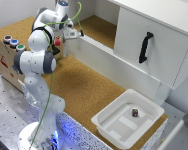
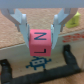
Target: Place the pink object on top of the drawer
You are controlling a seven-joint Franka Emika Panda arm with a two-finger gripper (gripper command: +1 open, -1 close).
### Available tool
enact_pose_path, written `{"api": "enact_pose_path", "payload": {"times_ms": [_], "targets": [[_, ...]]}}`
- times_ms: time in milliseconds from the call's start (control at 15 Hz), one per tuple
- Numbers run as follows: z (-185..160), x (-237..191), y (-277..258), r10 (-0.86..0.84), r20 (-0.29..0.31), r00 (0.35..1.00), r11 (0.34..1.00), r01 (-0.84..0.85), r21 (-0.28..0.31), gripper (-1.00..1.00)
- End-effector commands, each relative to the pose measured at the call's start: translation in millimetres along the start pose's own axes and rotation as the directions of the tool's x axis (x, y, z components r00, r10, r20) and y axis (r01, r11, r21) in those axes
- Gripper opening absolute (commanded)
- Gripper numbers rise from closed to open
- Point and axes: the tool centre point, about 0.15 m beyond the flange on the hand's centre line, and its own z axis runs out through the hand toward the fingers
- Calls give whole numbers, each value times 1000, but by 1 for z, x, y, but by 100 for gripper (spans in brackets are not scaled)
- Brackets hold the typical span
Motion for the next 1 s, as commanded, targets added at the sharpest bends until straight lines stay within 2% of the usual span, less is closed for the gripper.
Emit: {"api": "enact_pose_path", "payload": {"times_ms": [0,333,533,800,867,933], "targets": [[15,61,-15,-128,61,990,989,123,88,-100],[27,91,-18,-193,75,978,978,186,91,-100],[43,99,-17,-212,78,974,972,202,119,-100],[49,103,-24,-209,84,974,973,199,116,-100],[44,102,-25,-189,80,979,977,180,112,100],[39,101,-26,-174,71,982,981,167,94,100]]}}
